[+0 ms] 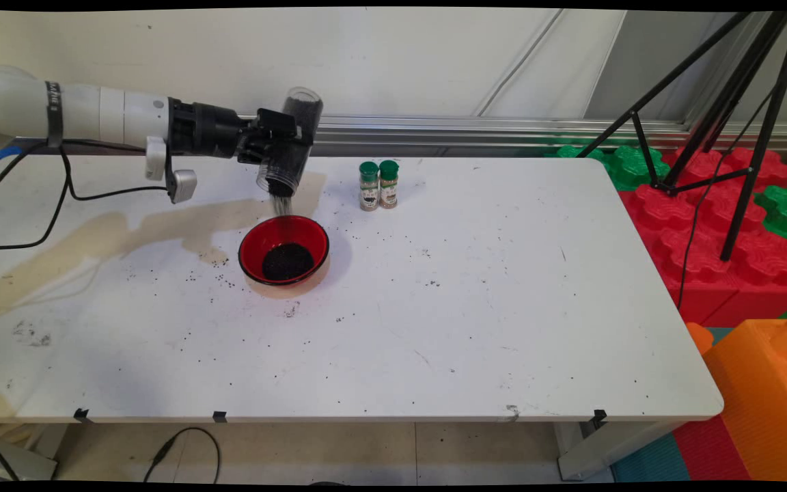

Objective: Pour the black seasoning powder in the red bowl

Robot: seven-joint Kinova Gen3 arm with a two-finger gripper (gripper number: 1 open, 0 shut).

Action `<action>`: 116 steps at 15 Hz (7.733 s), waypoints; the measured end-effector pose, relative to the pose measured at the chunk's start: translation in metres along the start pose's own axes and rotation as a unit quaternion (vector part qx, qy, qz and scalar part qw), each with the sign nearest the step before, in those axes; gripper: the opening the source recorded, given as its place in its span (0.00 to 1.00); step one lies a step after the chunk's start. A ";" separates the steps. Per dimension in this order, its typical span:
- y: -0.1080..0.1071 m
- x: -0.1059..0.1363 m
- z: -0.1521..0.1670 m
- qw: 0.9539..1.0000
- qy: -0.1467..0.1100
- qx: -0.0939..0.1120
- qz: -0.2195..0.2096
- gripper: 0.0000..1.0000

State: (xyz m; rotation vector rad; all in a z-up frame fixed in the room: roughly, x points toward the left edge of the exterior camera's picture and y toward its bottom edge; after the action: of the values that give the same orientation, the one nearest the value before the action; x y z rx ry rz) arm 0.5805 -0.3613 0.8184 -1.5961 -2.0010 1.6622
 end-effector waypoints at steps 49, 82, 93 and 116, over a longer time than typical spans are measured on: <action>-0.015 0.007 -0.008 1.000 0.002 0.008 0.026 0.00; -0.010 0.008 -0.008 0.963 0.022 -0.006 -0.267 0.00; -0.008 0.000 -0.010 0.885 0.018 -0.014 -0.464 0.00; 0.004 -0.030 0.010 0.560 -0.023 -0.004 -0.828 0.00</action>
State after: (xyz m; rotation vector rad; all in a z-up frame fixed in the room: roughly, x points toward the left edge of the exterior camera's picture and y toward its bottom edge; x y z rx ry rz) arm 0.5909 -0.3904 0.8264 0.6466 -1.9766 0.6824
